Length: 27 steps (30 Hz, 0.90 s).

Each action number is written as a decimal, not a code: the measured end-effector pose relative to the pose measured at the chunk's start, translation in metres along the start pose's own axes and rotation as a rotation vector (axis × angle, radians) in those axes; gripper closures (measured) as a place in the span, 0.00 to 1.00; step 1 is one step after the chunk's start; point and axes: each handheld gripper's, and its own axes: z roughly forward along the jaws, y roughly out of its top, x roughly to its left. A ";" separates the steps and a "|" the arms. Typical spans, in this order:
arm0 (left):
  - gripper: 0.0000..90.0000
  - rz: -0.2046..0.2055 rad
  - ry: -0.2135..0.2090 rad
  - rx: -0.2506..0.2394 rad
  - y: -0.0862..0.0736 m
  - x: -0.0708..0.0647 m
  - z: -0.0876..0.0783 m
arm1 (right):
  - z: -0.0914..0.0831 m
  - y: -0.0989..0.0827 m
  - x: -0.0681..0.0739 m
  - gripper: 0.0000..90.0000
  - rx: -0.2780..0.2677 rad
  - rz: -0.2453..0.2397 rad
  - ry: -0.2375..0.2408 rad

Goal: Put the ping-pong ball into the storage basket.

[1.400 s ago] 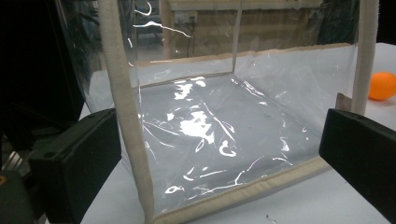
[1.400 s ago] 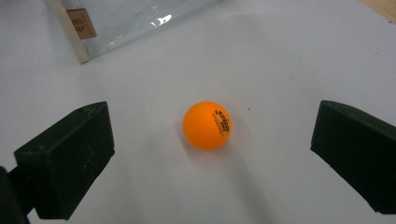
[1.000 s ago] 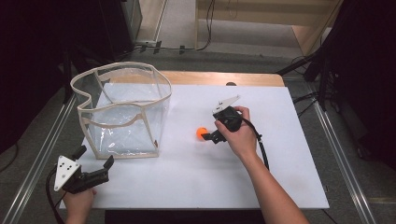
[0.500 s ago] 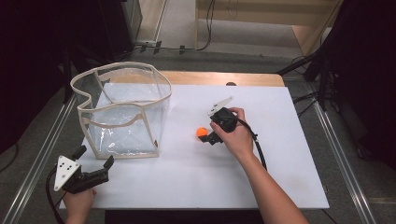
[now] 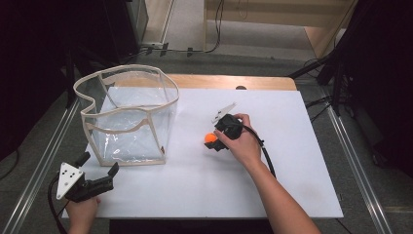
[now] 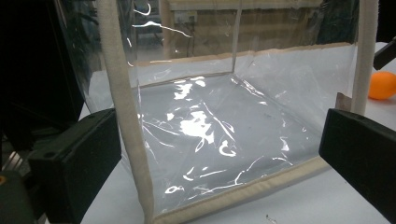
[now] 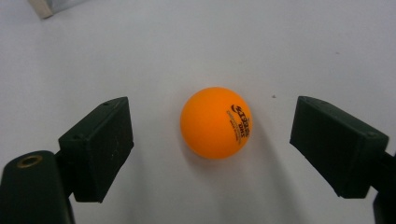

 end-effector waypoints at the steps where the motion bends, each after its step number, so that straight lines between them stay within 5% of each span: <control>1: 0.00 0.000 0.000 0.000 0.000 0.000 0.000 | 0.001 0.000 0.000 0.16 0.002 0.002 -0.002; 5: 0.00 -0.001 0.000 0.000 0.000 0.000 0.000 | 0.005 0.000 0.000 0.29 0.020 0.005 -0.030; 12: 0.00 -0.001 -0.001 0.000 0.000 0.000 0.000 | 0.011 0.000 0.000 0.45 0.038 0.006 -0.005; 27: 0.00 -0.002 0.000 0.000 0.000 0.000 0.000 | 0.018 0.000 -0.001 0.50 0.061 0.017 -0.011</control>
